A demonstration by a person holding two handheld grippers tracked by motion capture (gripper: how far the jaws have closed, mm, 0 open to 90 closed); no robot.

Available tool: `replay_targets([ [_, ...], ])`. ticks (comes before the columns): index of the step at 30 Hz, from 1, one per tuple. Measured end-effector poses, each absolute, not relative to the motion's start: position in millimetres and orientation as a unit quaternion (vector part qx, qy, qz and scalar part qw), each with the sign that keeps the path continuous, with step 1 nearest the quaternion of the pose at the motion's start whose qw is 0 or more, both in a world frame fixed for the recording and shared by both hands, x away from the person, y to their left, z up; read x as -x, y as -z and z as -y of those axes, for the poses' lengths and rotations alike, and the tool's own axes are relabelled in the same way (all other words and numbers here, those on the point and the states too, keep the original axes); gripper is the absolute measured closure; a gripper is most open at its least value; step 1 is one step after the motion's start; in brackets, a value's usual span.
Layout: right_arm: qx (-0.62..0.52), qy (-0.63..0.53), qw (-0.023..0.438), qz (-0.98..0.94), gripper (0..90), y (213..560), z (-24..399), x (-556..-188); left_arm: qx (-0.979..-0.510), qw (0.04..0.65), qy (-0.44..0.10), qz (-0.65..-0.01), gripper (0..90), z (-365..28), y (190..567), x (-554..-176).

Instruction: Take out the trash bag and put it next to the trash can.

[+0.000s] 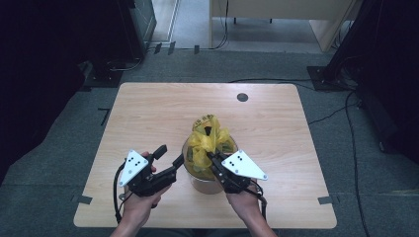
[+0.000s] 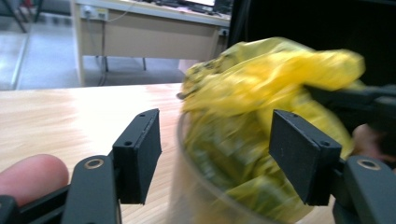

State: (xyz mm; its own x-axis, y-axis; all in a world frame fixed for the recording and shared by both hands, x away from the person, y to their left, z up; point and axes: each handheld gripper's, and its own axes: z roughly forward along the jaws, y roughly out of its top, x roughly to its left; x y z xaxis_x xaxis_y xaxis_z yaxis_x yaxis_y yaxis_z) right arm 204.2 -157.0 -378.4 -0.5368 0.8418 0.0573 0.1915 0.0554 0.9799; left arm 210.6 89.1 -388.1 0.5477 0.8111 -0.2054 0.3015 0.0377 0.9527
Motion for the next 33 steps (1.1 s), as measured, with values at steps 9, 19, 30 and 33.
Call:
replay_targets([
  [9, -0.384, -0.577, 0.293, -0.658, 87.7, 374.4, 158.4, -203.6, -0.674, 0.521, -0.254, -0.459, 17.3, -120.9, 424.4, -219.7],
  [19, -0.381, -0.583, 0.3, -0.652, 87.7, 368.6, 158.4, -203.5, -0.681, 0.421, -0.294, -0.521, 9.3, -159.8, 466.2, -226.8],
  [30, -0.369, -0.596, 0.314, -0.64, 87.6, 355.3, 159.1, -200.8, -0.703, 0.305, -0.285, -0.576, 9.3, -193.9, 512.6, -234.8],
  [33, -0.369, -0.598, 0.317, -0.637, 87.6, 352.8, 159.4, -200.1, -0.705, 0.293, -0.283, -0.581, 9.3, -195.1, 517.8, -236.4],
])
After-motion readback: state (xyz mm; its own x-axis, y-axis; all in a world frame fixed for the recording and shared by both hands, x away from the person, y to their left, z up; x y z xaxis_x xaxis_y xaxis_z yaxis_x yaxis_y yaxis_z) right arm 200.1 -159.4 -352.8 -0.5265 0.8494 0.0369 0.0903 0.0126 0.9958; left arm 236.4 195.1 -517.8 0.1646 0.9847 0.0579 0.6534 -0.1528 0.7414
